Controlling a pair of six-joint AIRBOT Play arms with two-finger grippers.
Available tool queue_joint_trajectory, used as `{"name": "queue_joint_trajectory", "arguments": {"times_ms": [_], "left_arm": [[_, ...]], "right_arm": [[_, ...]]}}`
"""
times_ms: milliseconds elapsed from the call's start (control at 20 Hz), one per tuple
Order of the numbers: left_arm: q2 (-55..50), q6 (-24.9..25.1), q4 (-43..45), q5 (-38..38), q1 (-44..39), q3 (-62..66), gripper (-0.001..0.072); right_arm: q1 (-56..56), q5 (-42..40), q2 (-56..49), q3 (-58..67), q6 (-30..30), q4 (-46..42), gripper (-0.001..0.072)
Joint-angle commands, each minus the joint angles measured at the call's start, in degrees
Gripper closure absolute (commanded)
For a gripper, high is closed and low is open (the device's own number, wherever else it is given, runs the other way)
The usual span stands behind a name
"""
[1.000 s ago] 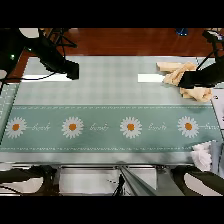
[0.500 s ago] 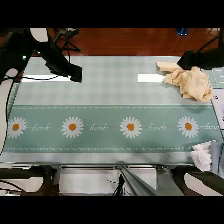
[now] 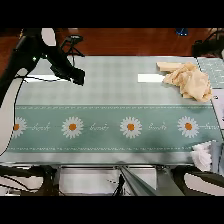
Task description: Fold the shirts.
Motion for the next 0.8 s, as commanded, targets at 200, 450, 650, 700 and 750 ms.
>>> {"name": "queue_joint_trajectory", "arguments": {"times_ms": [200, 450, 650, 700, 750], "left_arm": [[-0.15, 0.02, -1.33, -0.04, -0.07, 0.04, -0.001], [-0.2, 0.02, -3.21, -0.04, -0.07, 0.04, -0.0011], [-0.37, 0.04, -4.55, -0.04, -0.07, 0.04, 0.0009], [-0.35, 0.04, -4.55, -0.13, 0.0, 0.07, 0.0097], [-0.24, 0.04, -4.55, -0.31, 0.02, 0.07, 0.0199]], "right_arm": [[-8.15, 3.78, -14.82, 0.04, 18.14, 1.2, 0.0121], [-13.14, 8.09, -21.03, 0.04, 6.23, 23.76, 0.012], [-12.79, 8.9, -23.74, 0.04, 5.53, 25.81, 0.0484], [-12.81, 9.14, -23.21, 0.07, 5.25, 25.86, 0.0685], [-12.81, 9.51, -21.94, 0.07, 4.44, 25.94, 0.0685]]}}
